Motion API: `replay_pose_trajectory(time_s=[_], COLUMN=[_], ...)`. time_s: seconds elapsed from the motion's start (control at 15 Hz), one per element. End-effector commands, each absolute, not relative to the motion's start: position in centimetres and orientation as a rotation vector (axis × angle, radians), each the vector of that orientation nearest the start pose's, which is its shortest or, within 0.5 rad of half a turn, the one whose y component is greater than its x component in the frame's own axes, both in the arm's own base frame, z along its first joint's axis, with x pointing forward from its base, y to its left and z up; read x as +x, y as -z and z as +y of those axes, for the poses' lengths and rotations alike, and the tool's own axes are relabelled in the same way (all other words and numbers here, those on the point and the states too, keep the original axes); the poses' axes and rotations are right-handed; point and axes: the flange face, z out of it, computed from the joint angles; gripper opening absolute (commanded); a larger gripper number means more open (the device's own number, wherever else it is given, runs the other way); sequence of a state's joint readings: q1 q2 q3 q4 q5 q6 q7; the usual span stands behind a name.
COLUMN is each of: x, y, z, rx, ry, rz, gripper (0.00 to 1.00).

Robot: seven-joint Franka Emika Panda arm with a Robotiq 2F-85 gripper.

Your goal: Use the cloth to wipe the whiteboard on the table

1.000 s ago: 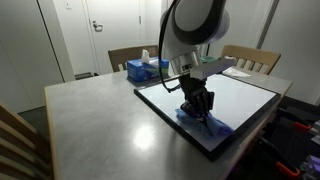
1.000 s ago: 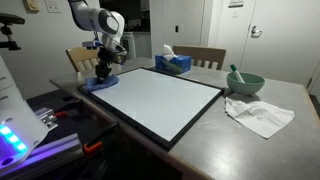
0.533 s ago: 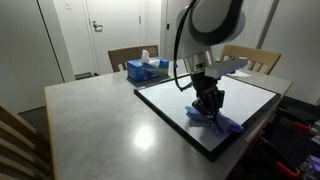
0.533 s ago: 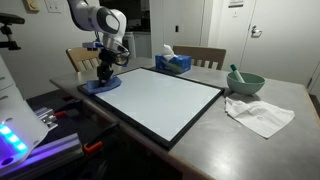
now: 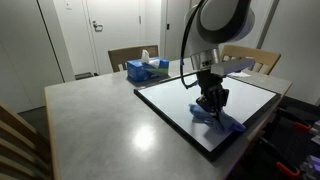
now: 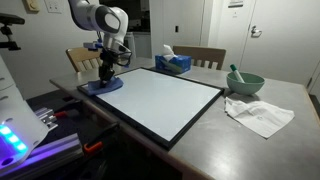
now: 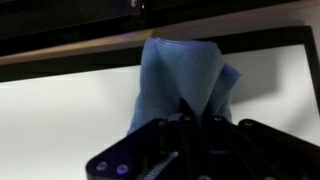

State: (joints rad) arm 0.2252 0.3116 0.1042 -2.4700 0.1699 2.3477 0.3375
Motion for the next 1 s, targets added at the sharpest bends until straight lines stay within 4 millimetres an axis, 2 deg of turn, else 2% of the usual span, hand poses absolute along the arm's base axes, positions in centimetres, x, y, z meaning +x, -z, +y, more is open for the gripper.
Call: replay_pose_trajectory(time_s=[0.0,0.6,0.93], x=[39.8,39.7,39.4], y=[-13.8,-13.2,-12.1], z=[13.7,9.0,4.8], rx=[-3.111,-3.152,-3.087], ry=[-0.727,-0.779,-0.822], rz=[0.196,0.190,0.292], gripper=[0.02,0.02,0.02])
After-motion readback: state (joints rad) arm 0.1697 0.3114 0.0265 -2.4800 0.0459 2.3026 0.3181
